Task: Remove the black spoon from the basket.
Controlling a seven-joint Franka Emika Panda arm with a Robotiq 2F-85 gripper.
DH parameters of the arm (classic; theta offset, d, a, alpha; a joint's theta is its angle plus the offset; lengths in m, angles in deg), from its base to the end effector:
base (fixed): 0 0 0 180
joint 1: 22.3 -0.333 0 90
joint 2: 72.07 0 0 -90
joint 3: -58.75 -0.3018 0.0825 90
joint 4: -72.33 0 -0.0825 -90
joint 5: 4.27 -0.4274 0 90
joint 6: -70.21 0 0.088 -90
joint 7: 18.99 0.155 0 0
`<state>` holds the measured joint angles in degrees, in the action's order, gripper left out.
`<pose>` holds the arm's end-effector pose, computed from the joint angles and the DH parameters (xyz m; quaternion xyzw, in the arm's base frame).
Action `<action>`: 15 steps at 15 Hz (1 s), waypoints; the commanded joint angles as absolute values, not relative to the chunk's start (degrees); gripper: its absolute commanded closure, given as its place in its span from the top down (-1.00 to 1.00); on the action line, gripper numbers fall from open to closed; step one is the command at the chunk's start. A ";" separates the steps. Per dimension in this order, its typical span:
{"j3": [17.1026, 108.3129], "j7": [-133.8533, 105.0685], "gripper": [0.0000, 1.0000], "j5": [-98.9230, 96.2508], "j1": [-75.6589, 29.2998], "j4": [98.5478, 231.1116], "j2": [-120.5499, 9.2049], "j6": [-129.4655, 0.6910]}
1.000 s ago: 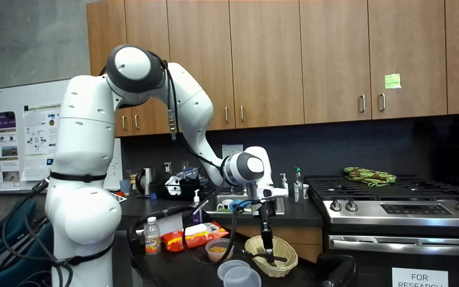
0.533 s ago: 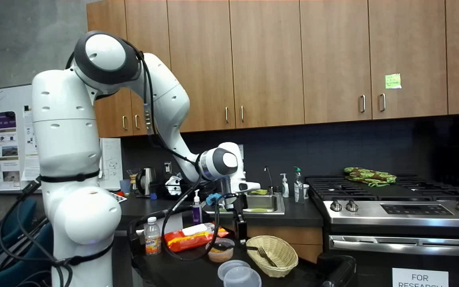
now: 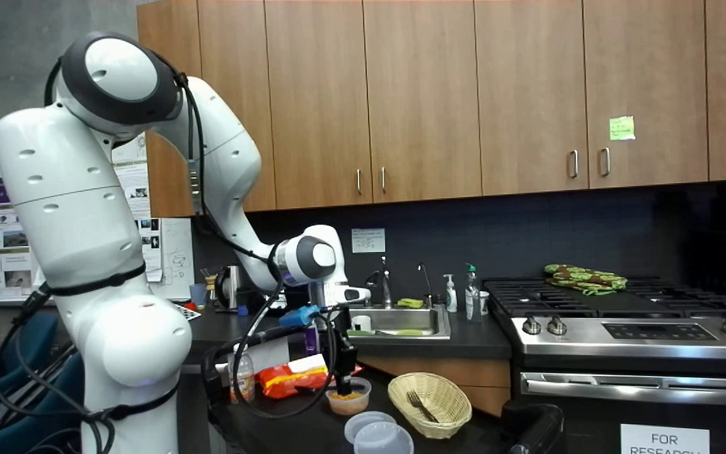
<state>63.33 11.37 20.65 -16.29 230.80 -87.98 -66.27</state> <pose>0.3868 -0.0864 0.1949 0.9727 -0.1858 -0.0272 0.1361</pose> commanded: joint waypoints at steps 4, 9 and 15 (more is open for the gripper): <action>57.70 -4.90 -0.93 10.78 -21.59 232.19 -91.02 -67.39; 53.97 -12.19 -0.93 4.33 -27.38 231.13 -90.81 -66.04; 50.02 -15.57 -0.93 -1.32 -33.23 231.29 -88.15 -66.05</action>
<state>51.25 -12.80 1.54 -31.05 231.35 -89.34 -66.43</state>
